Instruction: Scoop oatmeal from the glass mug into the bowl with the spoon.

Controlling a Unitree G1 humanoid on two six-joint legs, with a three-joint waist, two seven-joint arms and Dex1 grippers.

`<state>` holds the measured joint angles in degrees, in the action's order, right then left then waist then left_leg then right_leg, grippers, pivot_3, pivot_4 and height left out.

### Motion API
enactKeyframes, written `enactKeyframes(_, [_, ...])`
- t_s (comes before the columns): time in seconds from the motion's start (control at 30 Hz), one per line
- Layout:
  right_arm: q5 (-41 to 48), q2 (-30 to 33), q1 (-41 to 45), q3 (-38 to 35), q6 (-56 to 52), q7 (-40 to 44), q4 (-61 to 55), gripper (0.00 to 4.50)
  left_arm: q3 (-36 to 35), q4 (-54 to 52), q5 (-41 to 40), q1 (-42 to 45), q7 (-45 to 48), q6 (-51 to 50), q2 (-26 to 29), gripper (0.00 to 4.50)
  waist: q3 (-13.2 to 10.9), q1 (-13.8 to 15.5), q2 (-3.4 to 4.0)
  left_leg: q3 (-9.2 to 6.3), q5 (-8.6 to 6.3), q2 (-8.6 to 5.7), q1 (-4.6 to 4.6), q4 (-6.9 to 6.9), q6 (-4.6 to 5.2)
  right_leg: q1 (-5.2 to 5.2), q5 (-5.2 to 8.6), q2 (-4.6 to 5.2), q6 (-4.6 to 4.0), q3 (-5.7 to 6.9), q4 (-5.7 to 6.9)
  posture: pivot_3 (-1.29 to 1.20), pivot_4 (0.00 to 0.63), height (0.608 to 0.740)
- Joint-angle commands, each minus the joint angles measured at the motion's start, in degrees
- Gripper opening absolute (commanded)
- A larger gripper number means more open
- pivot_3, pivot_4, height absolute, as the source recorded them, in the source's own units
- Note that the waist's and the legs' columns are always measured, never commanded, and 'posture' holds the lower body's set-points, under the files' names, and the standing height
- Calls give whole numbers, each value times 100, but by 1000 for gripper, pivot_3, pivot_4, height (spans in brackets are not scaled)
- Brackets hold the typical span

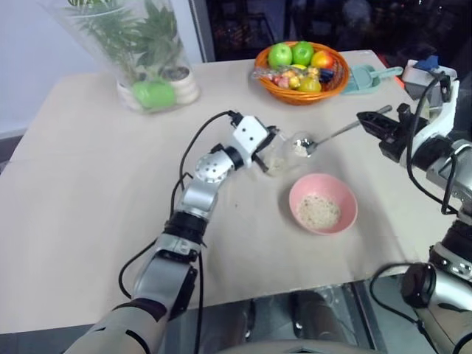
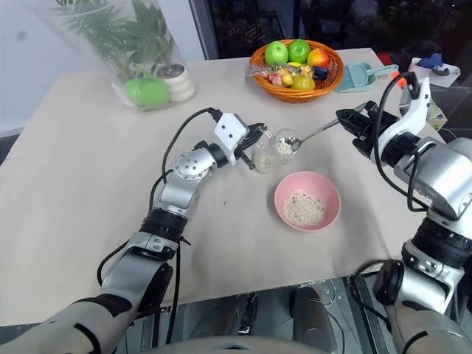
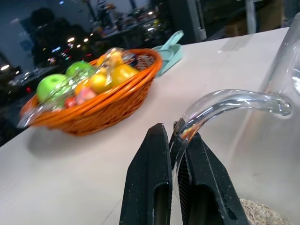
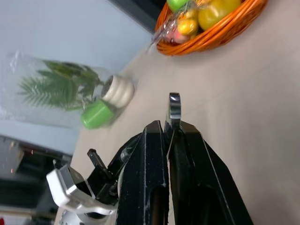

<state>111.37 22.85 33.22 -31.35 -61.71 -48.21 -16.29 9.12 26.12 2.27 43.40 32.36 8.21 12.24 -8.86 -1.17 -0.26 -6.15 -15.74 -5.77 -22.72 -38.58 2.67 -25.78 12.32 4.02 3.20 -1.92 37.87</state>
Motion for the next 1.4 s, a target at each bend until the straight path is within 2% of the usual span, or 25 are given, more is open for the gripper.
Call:
enactKeyframes(0.03, [163, 172, -234, 89, 709, 45, -574, 0, -26, -72, -12, 195, 80, 293, 66, 63, 0, -2, 0, 2, 0, 0, 0, -1, 1, 0, 0, 0, 1, -1, 1, 0, 150, 740])
enactKeyframes(0.67, [163, 643, -1633, 230, 2339, 331, -2004, 0, 58, 502, 104, 477, 323, 961, 157, 63, 0, 40, -1, 4, -1, 0, 1, -7, 3, 3, 0, -2, 2, 1, 0, 0, 150, 740])
enactKeyframes(0.93, [163, 757, -2797, 354, 3428, 800, -3066, 0, 78, 812, 157, 640, 327, 1185, 119, 63, 0, 49, -2, 1, -2, 0, 1, -11, 5, 7, 0, -3, 3, 3, -1, 0, 150, 740])
enactKeyframes(1.17, [163, 1448, -3699, 385, 4088, 1369, -3531, 0, 57, 1037, 184, 766, 338, 1326, 103, 63, 0, 48, -3, 4, -6, -1, 3, -33, 12, 16, -3, -8, 9, 2, 2, 0, 150, 740])
enactKeyframes(1.4, [163, 2532, -4672, 2, 3844, 2335, -3396, 0, 5, 1167, 188, 853, 288, 1384, 150, 63, -2, 50, -9, 8, -15, -2, 4, -57, 27, 33, -7, -11, 18, 3, -2, 0, 150, 740])
